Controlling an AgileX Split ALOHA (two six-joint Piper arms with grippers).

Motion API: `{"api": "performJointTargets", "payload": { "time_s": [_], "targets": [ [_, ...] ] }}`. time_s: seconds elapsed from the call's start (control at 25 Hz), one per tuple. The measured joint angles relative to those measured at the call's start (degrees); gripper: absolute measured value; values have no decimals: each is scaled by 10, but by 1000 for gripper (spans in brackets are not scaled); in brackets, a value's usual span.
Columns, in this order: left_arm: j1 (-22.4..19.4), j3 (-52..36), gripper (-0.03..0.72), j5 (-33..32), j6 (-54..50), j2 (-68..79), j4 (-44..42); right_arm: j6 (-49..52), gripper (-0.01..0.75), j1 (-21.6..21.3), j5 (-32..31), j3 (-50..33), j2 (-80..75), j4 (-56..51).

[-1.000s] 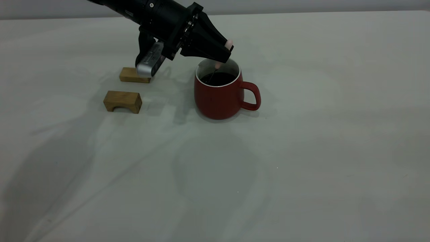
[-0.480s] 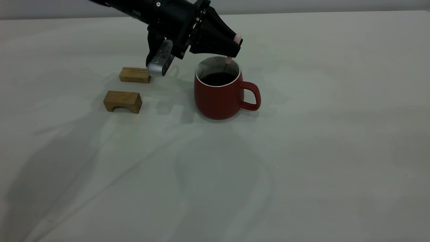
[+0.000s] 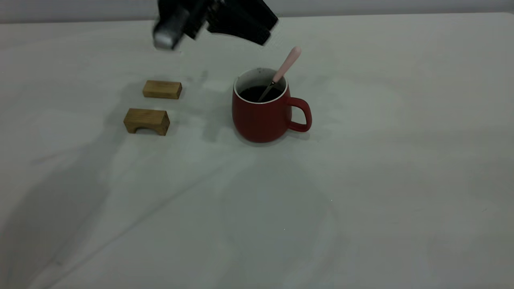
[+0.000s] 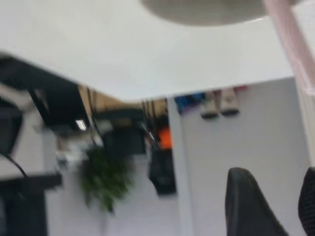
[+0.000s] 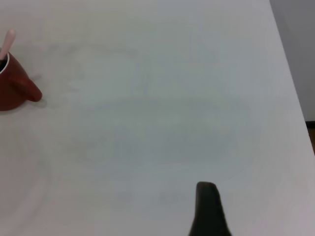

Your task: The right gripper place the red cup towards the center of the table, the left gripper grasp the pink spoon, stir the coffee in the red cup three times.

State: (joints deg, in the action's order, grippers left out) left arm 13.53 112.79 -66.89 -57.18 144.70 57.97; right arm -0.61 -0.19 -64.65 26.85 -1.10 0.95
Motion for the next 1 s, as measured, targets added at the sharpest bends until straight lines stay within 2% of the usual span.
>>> {"api": "performJointTargets", "payload": {
  "time_s": [0.28,0.48,0.64,0.8,1.0],
  "targets": [
    [0,91,339,0,-3,-61,-209,0,584,0,0,0,0,0],
    [0,123,339,0,19,-122,-342,0,584,0,0,0,0,0],
    [-1,126,339,0,181,-186,-443,0,584,0,0,0,0,0],
    [-2,127,339,0,344,-248,-489,0,584,0,0,0,0,0],
    [-2,87,339,0,427,-317,-503,0,584,0,0,0,0,0]
  ]
}}
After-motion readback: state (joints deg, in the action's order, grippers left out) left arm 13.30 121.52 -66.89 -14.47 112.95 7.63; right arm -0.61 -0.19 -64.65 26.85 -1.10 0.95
